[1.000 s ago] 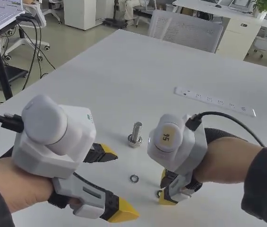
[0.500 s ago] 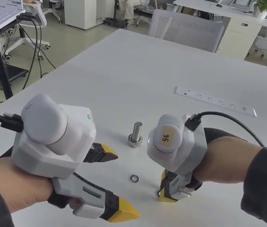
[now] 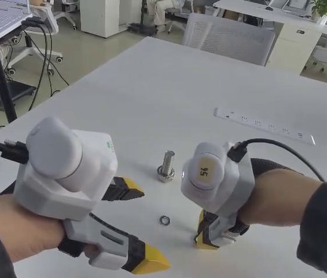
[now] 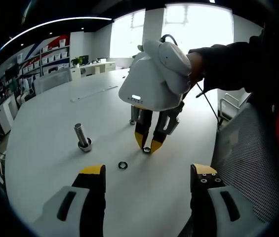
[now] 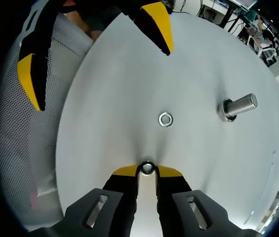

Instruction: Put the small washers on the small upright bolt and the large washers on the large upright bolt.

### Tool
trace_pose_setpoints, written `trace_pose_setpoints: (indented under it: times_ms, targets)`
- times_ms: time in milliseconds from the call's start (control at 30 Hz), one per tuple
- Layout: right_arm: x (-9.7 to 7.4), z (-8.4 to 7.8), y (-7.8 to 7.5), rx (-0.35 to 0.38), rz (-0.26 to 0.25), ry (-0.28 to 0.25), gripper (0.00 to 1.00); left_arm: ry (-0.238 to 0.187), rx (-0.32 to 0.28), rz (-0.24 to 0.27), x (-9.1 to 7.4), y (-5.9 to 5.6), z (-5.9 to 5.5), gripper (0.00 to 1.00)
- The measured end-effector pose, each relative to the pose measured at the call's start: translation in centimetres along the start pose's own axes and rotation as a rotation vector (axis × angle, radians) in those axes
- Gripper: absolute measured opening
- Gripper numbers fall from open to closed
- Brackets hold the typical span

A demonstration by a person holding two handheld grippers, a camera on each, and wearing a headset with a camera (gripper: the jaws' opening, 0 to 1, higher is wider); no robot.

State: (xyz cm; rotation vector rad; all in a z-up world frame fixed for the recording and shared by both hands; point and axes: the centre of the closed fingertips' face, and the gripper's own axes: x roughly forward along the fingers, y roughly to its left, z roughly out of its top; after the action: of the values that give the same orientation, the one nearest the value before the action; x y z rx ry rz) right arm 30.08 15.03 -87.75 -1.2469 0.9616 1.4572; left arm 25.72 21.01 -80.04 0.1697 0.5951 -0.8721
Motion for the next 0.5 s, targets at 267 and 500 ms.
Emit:
trace_pose_setpoints:
  times_ms: [267,500]
  targets:
    - [-0.2,-0.37,-0.06,0.006,0.0,0.009,0.14,-0.001,0.002,-0.003,0.01,-0.03,0.05,0.69]
    - [-0.68,-0.93,-0.14,0.021,0.0,0.009,0.14,-0.001,0.003,-0.004,0.05,-0.01,0.04,0.69]
